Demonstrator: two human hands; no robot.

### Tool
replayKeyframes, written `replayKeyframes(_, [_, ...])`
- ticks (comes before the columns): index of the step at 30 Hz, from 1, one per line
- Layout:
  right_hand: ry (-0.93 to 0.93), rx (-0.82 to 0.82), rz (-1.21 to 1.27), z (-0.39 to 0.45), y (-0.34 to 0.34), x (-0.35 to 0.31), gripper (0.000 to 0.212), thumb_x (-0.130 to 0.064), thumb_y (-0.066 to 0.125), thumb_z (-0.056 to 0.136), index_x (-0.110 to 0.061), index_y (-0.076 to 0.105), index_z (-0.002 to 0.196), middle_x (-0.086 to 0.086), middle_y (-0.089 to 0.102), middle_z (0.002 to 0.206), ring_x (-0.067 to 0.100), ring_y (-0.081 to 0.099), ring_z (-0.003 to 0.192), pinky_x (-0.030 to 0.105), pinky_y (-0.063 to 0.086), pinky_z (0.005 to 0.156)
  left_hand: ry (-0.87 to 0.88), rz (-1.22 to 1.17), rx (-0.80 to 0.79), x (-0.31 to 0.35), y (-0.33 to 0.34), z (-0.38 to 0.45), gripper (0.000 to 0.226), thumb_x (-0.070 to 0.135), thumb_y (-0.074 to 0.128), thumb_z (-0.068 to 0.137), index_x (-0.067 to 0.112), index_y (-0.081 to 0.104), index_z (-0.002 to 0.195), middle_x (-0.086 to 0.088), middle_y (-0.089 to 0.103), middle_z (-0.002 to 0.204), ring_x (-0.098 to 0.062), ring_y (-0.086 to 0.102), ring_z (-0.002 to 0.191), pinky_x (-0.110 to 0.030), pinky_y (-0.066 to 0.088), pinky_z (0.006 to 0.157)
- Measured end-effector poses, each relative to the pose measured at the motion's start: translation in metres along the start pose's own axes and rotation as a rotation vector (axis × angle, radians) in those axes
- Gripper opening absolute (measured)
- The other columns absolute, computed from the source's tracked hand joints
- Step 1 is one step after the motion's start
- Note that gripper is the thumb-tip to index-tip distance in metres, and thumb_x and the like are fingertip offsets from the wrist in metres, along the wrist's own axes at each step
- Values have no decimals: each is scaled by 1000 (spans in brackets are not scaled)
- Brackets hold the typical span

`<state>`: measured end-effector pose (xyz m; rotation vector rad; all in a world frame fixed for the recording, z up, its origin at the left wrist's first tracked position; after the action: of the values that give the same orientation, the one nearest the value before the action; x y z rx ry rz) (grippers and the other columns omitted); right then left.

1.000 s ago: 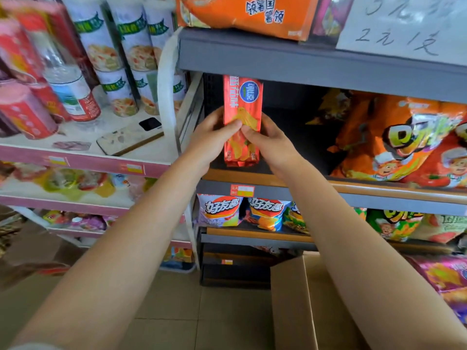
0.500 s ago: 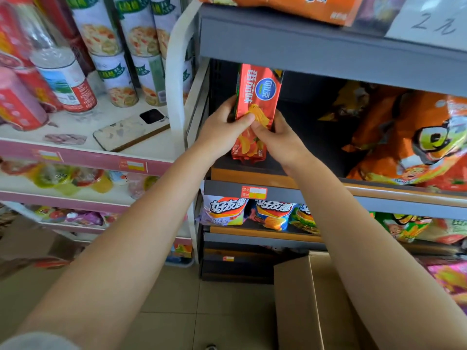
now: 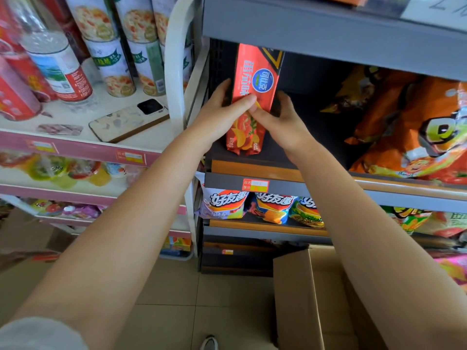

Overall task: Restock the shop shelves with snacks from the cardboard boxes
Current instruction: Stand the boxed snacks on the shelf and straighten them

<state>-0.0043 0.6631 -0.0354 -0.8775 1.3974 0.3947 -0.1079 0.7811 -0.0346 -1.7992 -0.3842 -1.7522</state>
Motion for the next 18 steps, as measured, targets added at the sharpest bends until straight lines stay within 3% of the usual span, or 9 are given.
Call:
replayKeyframes(3, [-17, -50, -33, -1, 4, -3, 71, -49, 70, 88, -21, 41, 146, -5, 63, 130, 8, 65, 112, 35, 54, 99, 13, -15, -15, 3, 5, -2, 66, 51, 64, 91, 29, 41, 149, 14, 62, 129, -1, 62, 112, -23, 51, 95])
replayKeyframes(8, [-34, 0, -84, -15, -2, -10, 75, -52, 70, 87, -21, 39, 148, -5, 58, 138, 8, 60, 118, 33, 53, 100, -4, 94, -4, 11, 2, -15, 71, 54, 63, 91, 29, 35, 151, 11, 58, 136, -7, 58, 119, -32, 48, 103])
replayKeyframes(11, [-77, 116, -67, -52, -14, -18, 69, -42, 68, 91, -17, 39, 148, -3, 54, 141, 5, 56, 119, 17, 53, 90, 35, 177, 178, 22, -4, -47, 77, 56, 65, 89, 25, 33, 152, 5, 49, 147, -11, 49, 132, -34, 43, 108])
replayKeyframes(13, [-136, 211, -16, -89, -28, -18, 50, -35, 66, 95, -18, 49, 139, -1, 62, 130, 6, 63, 112, 18, 54, 86, 206, 191, 379, 37, -3, -85, 54, 45, 66, 90, 22, 52, 136, 5, 58, 128, -10, 55, 119, -32, 48, 100])
replayKeyframes(15, [-139, 241, 66, -129, -43, -8, 27, -27, 62, 98, -15, 60, 123, 2, 72, 107, 12, 71, 95, 26, 58, 83, 349, 115, 465, 50, 11, -123, 20, 30, 64, 90, 22, 63, 109, 7, 63, 96, -13, 63, 91, -34, 54, 80])
replayKeyframes(16, [-112, 245, 80, -146, -49, 2, 20, -23, 59, 99, -12, 63, 115, 4, 74, 97, 15, 73, 86, 27, 59, 79, 366, 75, 442, 51, 24, -135, 8, 24, 63, 91, 22, 63, 99, 5, 63, 85, -15, 63, 81, -36, 55, 73])
replayKeyframes(18, [5, 246, 43, -178, -63, 38, 14, -20, 57, 100, -11, 67, 103, 4, 74, 85, 19, 73, 77, 31, 61, 75, 289, 47, 298, 42, 68, -152, 6, 20, 60, 92, 24, 64, 89, 5, 63, 73, -17, 63, 71, -41, 55, 68])
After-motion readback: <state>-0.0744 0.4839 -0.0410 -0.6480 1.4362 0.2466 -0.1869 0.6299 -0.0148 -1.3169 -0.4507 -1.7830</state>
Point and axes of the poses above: each hand's wrist, its own z-axis towards the middle knuckle, its own y-axis out of the palm, x = y × z, the point moved 5 cm from there along z, towards the middle knuckle
